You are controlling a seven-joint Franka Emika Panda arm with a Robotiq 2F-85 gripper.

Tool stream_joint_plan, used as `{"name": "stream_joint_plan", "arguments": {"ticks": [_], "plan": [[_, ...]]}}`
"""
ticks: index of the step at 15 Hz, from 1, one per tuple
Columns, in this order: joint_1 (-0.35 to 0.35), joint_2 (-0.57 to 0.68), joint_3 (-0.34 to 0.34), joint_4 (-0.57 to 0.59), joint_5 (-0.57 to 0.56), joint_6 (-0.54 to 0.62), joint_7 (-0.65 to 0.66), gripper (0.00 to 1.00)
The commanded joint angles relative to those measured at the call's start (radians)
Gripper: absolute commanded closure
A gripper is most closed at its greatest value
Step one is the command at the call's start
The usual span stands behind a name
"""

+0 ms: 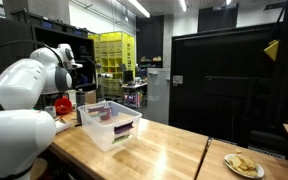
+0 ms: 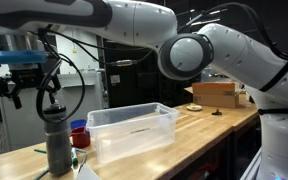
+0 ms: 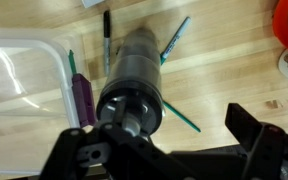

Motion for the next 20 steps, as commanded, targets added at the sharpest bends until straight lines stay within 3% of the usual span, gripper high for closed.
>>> {"name": "stream_joint_plan", "arguments": {"ticks": [1,8,16,20], "plan": [[-0.012,0.028,0.004,0.028,0.015,-0.023,0.016,0.0],[0.034,0.01,-0.01,0.009,-0.011,-0.033,0.014,0.0],[0.192,-0.037,-0.039,-0.003,-0.069,-0.114,0.011,0.0],[0.234,-0.046,-0.083,0.002,-0.12,-0.16,0.052,0.0]]}}
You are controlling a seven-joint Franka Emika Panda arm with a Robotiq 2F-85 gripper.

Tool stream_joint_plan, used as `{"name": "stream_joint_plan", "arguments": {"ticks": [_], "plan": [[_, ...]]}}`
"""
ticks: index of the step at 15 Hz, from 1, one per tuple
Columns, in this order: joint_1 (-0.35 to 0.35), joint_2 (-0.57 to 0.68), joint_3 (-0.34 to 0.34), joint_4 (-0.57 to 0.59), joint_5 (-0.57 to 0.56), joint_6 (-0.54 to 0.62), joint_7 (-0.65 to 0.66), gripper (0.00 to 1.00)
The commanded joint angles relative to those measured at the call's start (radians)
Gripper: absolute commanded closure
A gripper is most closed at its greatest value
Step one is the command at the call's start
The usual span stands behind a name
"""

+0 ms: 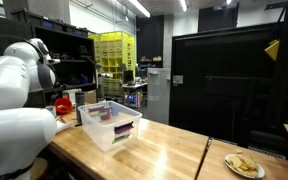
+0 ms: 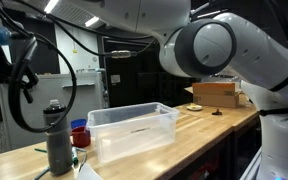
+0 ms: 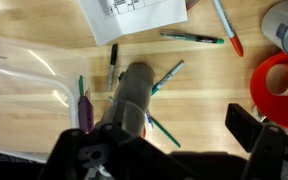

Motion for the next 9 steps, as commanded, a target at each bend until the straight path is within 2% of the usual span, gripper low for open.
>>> {"name": "stream_joint_plan", "arguments": {"ticks": [1,6,9], "plan": [[0.022,-0.02,-0.045,-0.006,-0.033,-0.057,0.059,0.0],[-0.011,-0.002,-0.074,-0.009,-0.045,-0.107,0.149,0.0],[-0.042,0.021,-0.067,0.022,-0.029,-0.16,0.2,0.0]]}}
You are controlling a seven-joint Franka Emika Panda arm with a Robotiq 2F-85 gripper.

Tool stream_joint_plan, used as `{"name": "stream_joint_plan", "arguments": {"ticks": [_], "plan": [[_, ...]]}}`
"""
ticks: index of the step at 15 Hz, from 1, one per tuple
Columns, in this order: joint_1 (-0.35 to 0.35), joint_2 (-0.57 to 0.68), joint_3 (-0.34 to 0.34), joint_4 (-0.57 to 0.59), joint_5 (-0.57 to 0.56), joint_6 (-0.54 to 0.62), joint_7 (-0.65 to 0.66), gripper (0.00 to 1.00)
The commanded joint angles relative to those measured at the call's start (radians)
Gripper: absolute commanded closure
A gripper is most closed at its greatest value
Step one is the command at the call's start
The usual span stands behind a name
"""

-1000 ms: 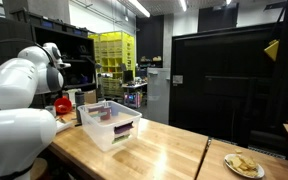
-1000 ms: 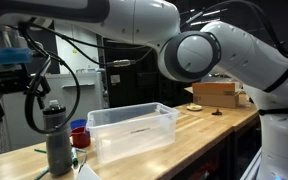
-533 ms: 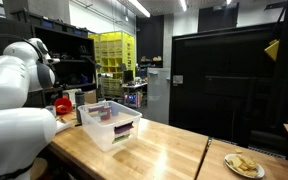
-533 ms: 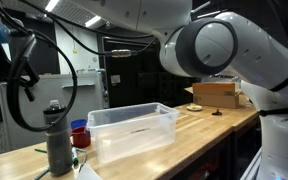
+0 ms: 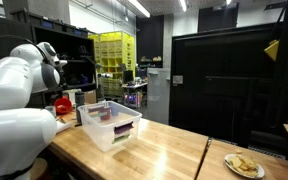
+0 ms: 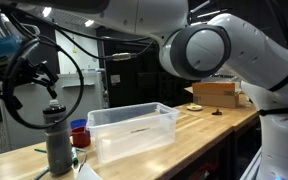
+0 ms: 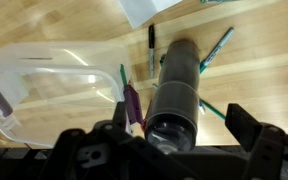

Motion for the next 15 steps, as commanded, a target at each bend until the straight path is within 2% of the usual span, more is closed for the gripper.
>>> {"name": "stream_joint_plan", "arguments": {"ticks": [1,9,15], "plan": [[-0.025,0.02,0.004,0.03,0.014,-0.064,0.072,0.0],[-0.058,0.076,0.023,0.028,0.037,-0.081,0.121,0.0],[-0.076,0.124,0.017,0.027,0.027,-0.029,0.101,0.0]]}}
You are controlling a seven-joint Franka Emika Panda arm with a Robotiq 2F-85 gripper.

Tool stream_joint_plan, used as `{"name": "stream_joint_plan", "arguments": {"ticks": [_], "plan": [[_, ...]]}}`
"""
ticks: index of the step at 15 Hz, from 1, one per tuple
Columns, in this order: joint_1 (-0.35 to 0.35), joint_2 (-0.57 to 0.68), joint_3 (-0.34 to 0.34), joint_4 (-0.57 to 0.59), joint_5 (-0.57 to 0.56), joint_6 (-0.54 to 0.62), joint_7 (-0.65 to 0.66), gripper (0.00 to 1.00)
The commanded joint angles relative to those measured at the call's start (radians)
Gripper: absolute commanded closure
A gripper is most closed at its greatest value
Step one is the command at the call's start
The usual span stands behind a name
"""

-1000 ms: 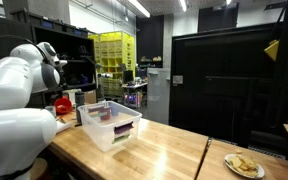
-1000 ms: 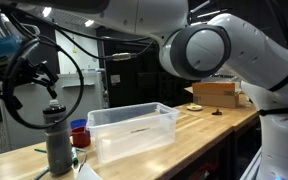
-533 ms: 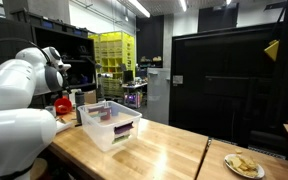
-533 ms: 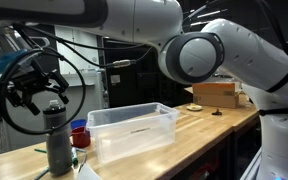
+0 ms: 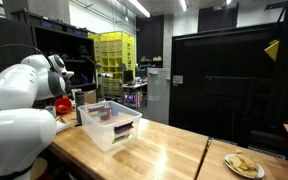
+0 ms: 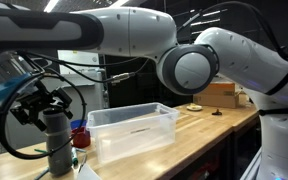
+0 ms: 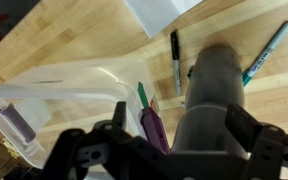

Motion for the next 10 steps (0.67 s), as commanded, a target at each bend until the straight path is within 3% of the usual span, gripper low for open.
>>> {"name": "stream_joint_plan", "arguments": {"ticks": [1,10], "plan": [[-0.011,0.028,0.003,0.025,-0.002,0.037,-0.008,0.0],[-0.003,0.063,-0.054,0.023,-0.095,0.194,-0.084,0.0]]}}
